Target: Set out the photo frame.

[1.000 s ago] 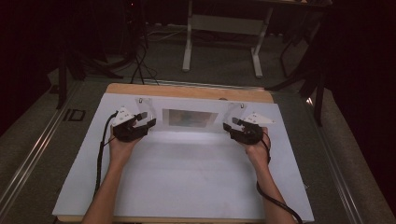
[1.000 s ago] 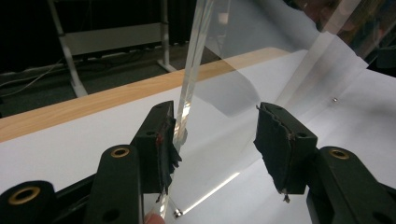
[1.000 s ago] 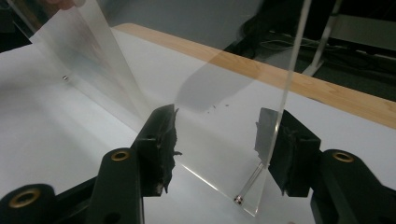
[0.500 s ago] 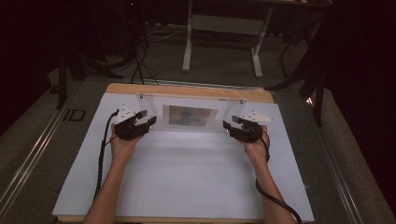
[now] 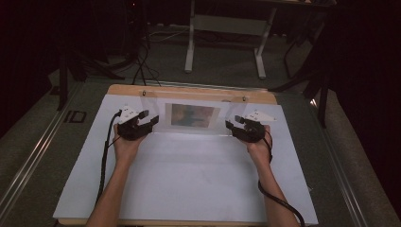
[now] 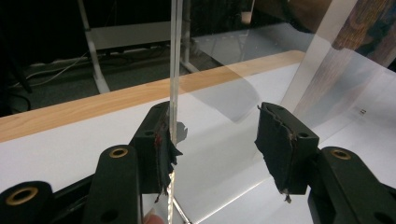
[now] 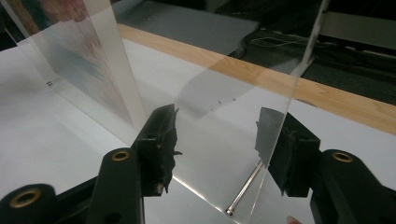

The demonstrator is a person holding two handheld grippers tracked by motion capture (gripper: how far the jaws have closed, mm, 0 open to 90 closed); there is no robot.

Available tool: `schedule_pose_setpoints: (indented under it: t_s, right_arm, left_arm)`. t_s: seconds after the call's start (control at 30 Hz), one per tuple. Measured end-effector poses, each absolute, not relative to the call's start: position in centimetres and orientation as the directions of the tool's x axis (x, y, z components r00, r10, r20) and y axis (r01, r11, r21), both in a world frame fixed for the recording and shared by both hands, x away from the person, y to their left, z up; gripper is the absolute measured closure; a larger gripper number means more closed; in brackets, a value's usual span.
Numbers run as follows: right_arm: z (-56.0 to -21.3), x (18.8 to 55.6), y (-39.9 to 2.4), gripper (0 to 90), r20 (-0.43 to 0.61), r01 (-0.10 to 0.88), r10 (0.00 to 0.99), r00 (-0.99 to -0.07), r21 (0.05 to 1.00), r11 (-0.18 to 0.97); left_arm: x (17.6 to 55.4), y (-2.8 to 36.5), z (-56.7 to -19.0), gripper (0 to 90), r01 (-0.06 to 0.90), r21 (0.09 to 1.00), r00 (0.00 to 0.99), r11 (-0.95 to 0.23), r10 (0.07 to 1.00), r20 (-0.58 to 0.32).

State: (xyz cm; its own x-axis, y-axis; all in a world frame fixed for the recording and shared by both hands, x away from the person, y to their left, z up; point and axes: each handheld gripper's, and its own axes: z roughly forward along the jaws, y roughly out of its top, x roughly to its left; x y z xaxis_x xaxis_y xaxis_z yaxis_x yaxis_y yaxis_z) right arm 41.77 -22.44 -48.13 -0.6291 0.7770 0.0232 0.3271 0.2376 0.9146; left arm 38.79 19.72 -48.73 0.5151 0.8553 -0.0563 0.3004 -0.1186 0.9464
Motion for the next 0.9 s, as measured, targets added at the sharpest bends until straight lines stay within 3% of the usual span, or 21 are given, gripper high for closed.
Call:
schedule_pose_setpoints:
  t_s: [0.9]
  right_arm:
    - [-47.2,44.1,-22.0,47.1,0.047,0.398,0.793,-0.608,0.882,0.252]
  left_arm:
    - [41.3,19.5,-48.1,47.5,0.356,0.927,0.483,-0.118,0.873,-0.074]
